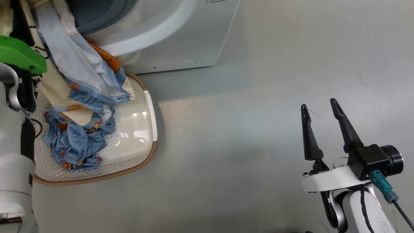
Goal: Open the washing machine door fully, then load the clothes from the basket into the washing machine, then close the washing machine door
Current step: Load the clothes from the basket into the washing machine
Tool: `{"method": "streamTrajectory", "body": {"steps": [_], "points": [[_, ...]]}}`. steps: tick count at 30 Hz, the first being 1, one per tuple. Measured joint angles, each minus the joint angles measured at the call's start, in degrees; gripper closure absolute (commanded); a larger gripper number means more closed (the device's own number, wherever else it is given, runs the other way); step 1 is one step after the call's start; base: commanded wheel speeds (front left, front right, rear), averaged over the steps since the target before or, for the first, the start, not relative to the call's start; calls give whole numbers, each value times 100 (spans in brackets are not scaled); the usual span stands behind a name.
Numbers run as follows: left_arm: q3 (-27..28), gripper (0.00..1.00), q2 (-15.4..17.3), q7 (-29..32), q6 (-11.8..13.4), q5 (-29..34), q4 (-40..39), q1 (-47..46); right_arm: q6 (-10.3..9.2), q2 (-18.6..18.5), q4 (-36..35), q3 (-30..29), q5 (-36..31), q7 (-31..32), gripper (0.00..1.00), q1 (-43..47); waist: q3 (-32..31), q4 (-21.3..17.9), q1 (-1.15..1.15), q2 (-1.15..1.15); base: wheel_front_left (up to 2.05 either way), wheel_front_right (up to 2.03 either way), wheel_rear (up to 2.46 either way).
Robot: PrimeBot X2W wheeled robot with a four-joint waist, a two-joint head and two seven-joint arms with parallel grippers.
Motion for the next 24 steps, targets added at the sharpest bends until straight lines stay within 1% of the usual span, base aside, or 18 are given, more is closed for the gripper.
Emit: {"method": "streamTrajectory", "body": {"steps": [2,7,12,14,18,19,20,24], "points": [[-7,0,-20,-65,-40,-27,-133,163,-5,-18,1,-33,-1,0,0,-19,25,101,0,0,0,0,0],[9,0,-29,-219,-47,-58,-466,645,-5,-43,11,-89,-51,0,0,-71,87,330,0,0,0,0,0],[-3,0,-130,-275,-90,-90,-811,1216,-1,-42,58,-110,-75,0,0,-107,117,499,0,0,0,0,0],[-21,0,-168,-276,-91,-132,-1028,1539,13,-43,108,-88,-94,0,0,-179,117,551,0,0,0,0,0],[-41,0,-288,-276,-94,-205,-1222,2022,51,-45,125,-93,-101,0,0,-193,109,580,0,0,0,0,0],[-41,0,-288,-276,-94,-205,-1222,2022,51,-45,125,-93,-101,0,0,-193,109,580,0,0,0,0,0],[-67,0,-375,-277,-97,-271,-1366,2238,54,-47,136,-99,-102,0,0,-193,106,595,0,0,0,0,0],[-145,0,-381,-327,-99,-289,-1683,2638,67,-60,145,-121,-107,0,0,-193,112,625,0,0,0,0,0]]}}
